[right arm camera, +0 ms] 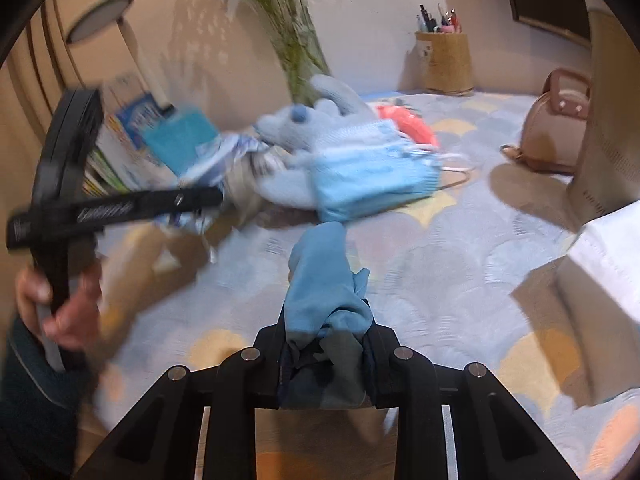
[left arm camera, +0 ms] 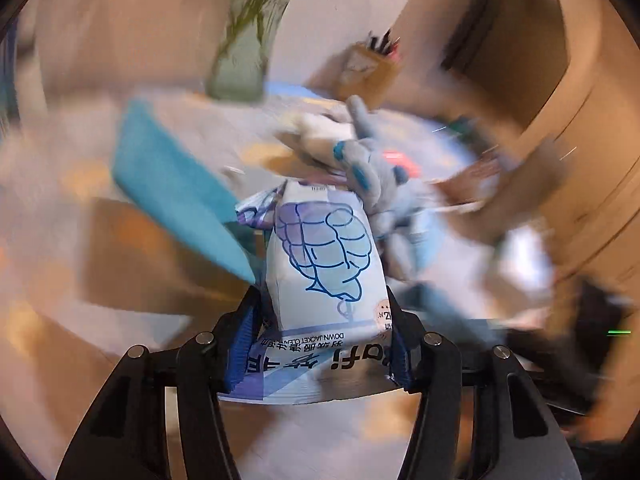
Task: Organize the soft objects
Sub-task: 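Lift the wipes packet with the left tool, letting the teal pouch slide off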
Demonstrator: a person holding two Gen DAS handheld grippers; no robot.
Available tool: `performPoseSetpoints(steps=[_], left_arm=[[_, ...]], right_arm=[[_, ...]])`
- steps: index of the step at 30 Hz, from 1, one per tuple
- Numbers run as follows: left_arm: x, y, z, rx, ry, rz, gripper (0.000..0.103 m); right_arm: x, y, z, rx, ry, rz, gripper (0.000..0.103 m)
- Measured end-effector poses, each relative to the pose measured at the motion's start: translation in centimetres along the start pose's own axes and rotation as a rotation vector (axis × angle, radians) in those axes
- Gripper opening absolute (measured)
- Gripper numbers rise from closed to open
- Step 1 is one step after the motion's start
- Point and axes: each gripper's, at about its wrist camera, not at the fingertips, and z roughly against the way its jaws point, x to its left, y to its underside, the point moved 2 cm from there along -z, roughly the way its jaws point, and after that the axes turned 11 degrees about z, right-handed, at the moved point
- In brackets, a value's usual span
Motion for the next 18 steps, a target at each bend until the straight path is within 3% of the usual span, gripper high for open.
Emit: performPoseSetpoints(steps=[2, 3, 6, 11, 17, 18], left_arm=[[0.8, 0.6, 1.1, -0.005, 0.05, 0.051, 0.054], [1.0, 1.0, 1.5, -0.013, 0.054, 0.063, 0.054], [1.2, 1.9, 1.8, -0.009, 0.07, 0.068, 0.054], [-0.2, 4.9, 0.4, 0.064, -0.192, -0.131, 0.06], [0.2, 8.7, 3.0, 0.092, -0.314, -0.248, 0.065], [0.4, 9.0, 3.6, 0.086, -0.325, -0.247, 0.07]], right_arm=[[0.0, -0.2, 0.5, -0.024, -0.094, -0.042, 0.027], [0.1, -0.3, 0.8, -0.033, -0.102, -0.05, 0.027], [0.7, -0.4, 1.3, -0.027, -0.019, -0.004, 0.027], [0.8, -0.4, 1.0, 0.002, 0.05, 0.028, 0.027], [0.6, 0.2, 0.5, 0.035, 0.053, 0.032, 0.027], [0.6, 0.3, 0.4, 0.038, 0.044, 0.029, 0.027]])
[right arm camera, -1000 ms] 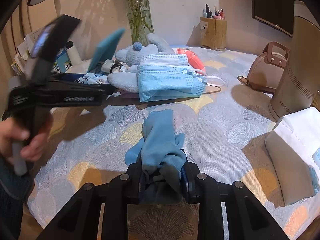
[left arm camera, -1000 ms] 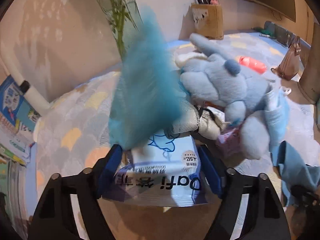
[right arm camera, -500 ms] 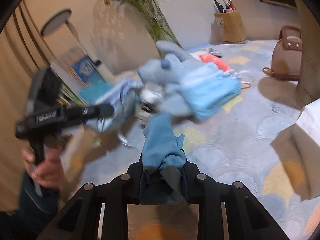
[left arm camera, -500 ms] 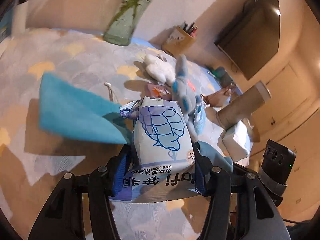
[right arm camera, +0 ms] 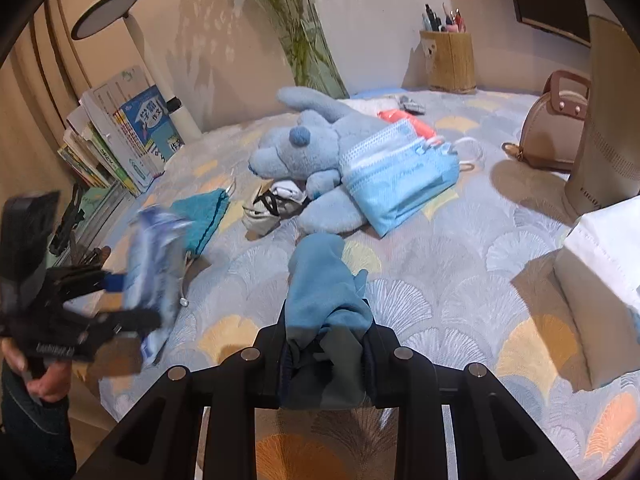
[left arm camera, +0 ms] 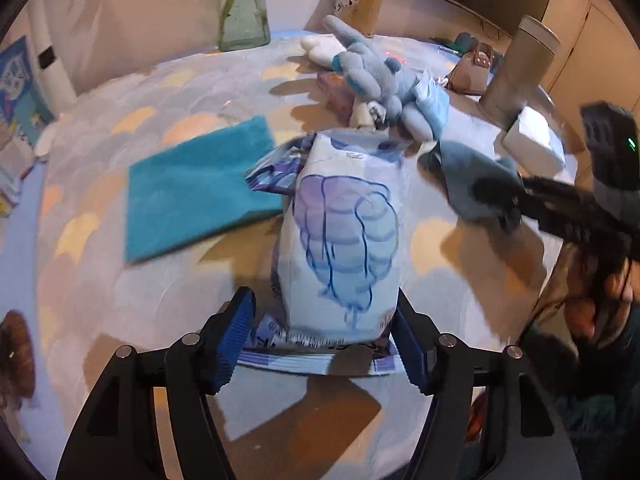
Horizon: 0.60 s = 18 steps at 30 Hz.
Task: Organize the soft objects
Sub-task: 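Lift the wipes packet with the left tool, letting the teal pouch slide off, then carry the wipes packet and blue cloth with both tools to the glass bowl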
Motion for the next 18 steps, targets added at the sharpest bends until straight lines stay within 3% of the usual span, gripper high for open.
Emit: performPoseSetpoints(steps=[1, 8, 12, 18], left_arm=[[0.5, 0.4, 0.4, -0.003, -0.015, 0.009, 0.076], [2.1, 0.9, 2.0, -0.044, 0.015, 0.087, 0.076], [0.8, -0.4, 0.8, -0.06, 0.027, 0.076, 0.076], [0.1, -1.3, -2.0, -0.064, 0.045, 0.15, 0.074]], right_arm=[[0.0, 0.1, -0.2, 0.004, -0.009, -0.001, 0.027], [0.6, 0.7, -1.3, 0.025, -0.035, -0.003, 0.027], [0.6, 0.8, -1.1, 0.023, -0.043, -0.009, 0.027], [0.3, 0.9, -1.1, 0.044, -0.06, -0.036, 0.029]])
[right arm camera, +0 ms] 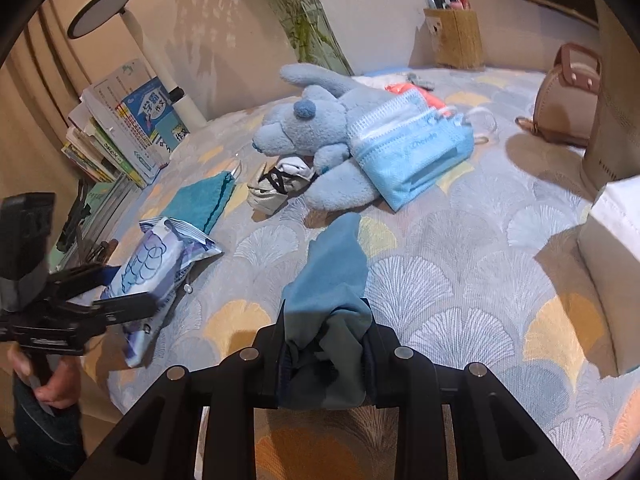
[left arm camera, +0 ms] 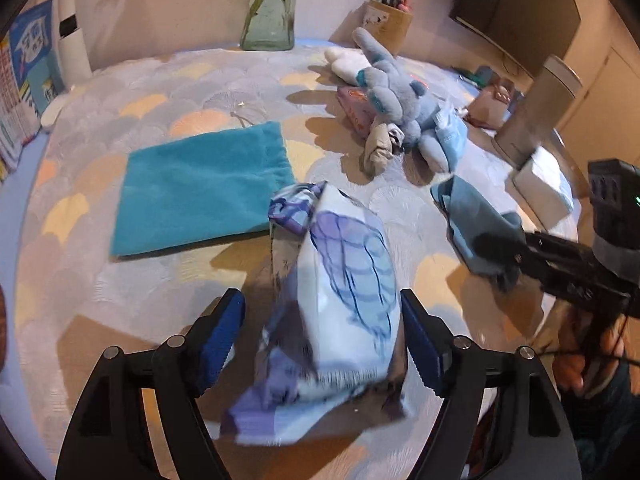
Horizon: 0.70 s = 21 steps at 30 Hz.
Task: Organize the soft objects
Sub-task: 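Carry the wipes packet and blue cloth with both tools to the glass bowl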
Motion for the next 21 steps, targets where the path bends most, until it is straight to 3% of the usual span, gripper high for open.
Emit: performPoseSetpoints(steps=[3, 6, 8, 9, 11, 16, 21], left_arm=[[-0.4, 0.4, 0.0, -0.032, 0.019, 0.01, 0.058], [-1.0, 1.0, 0.5, -0.06, -0.011, -0.001, 0.053], [-1.4, 1.2, 1.0, -0.072, -0.017, -0.007, 0.052], [-1.7, 1.3, 1.5, -0.081, -0.014, -0.009, 0.052], [-2.7, 1.1, 2.9, -0.122, 0.007, -0.017, 0.052], [-6.0, -0.4, 5.4, -0.162, 0.082, -0.049, 0.052], [-12.7, -1.0, 7.2, -0.234, 0.138, -0.157, 0.052]], right_arm=[[-0.2, 0.2, 0.1, -0.006, -0.035, -0.021, 0.036], [0.2, 0.2, 0.1, -0.013, -0.016, -0.013, 0.037], [0.8, 0.3, 0.1, -0.018, 0.017, 0.012, 0.036], [1.3, 0.3, 0.2, -0.021, 0.046, 0.041, 0.023], [2.6, 0.2, 0.7, -0.044, 0.085, 0.115, 0.014], [3.1, -0.7, 4.2, -0.153, 0.057, 0.119, 0.013], [-0.5, -0.8, 9.9, -0.277, 0.081, 0.023, 0.013]])
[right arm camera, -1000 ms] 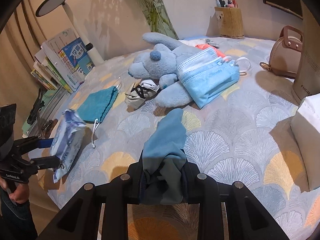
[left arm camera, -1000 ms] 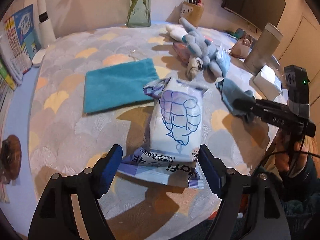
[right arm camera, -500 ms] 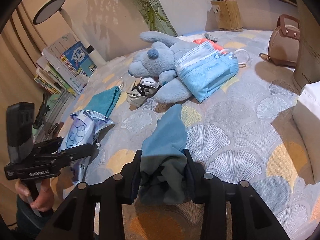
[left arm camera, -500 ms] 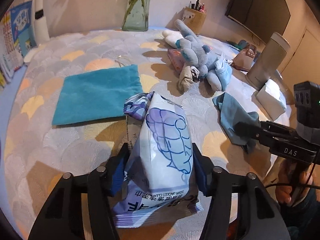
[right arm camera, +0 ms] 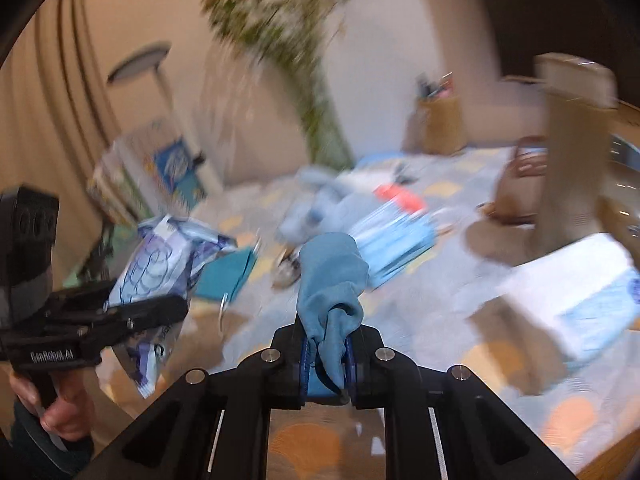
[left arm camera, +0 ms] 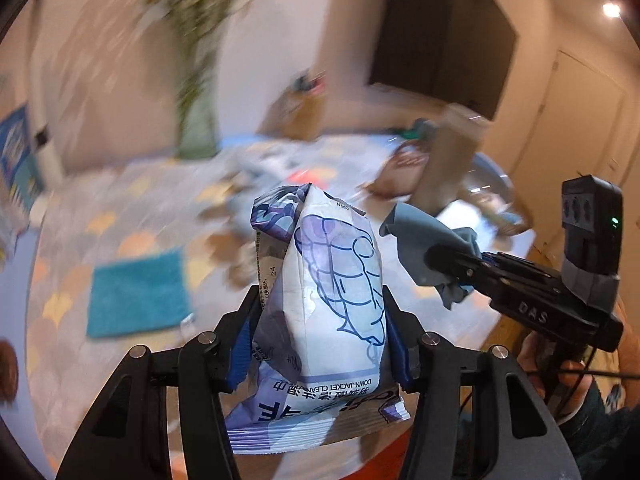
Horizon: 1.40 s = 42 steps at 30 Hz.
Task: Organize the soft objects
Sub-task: 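Carry the wipes packet and blue cloth with both tools to the glass bowl, then open both tools to drop the packet and cloth into the glass bowl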
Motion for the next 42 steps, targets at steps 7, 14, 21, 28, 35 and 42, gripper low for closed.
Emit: performPoseSetpoints(steps=[7, 14, 21, 28, 35, 42], left_arm=[[-11.4, -3.1, -1.7, -0.029, 0.164, -0.119, 0.052], [-23.2, -6.2, -6.2, -0.023, 0.266, -0.249, 0.052], [-30.2, -7.2, -12.6, -0.005, 0.243, -0.324, 0.052], [-33.1, -7.6, -19.8, 0.006, 0.16, -0.357, 0.052], [-34.3, -6.9, -21.9, -0.005, 0.102, -0.422, 0.074], [-34.4, -6.0, -20.6, 0.0, 0.143, -0.456, 0.075]], right_arm=[[-7.8, -0.9, 8.9, -0.159, 0.159, -0.128, 0.014], [-16.4, -2.4, 15.3, -0.195, 0.376, -0.218, 0.014], [-26.1, -2.3, 17.4, -0.158, 0.467, -0.37, 0.014], [-33.1, -2.0, 16.6, -0.125, 0.468, -0.513, 0.014], [-36.0, -2.1, 14.8, -0.064, 0.415, -0.585, 0.018], [-35.5, -1.5, 16.1, -0.094, 0.439, -0.594, 0.044]])
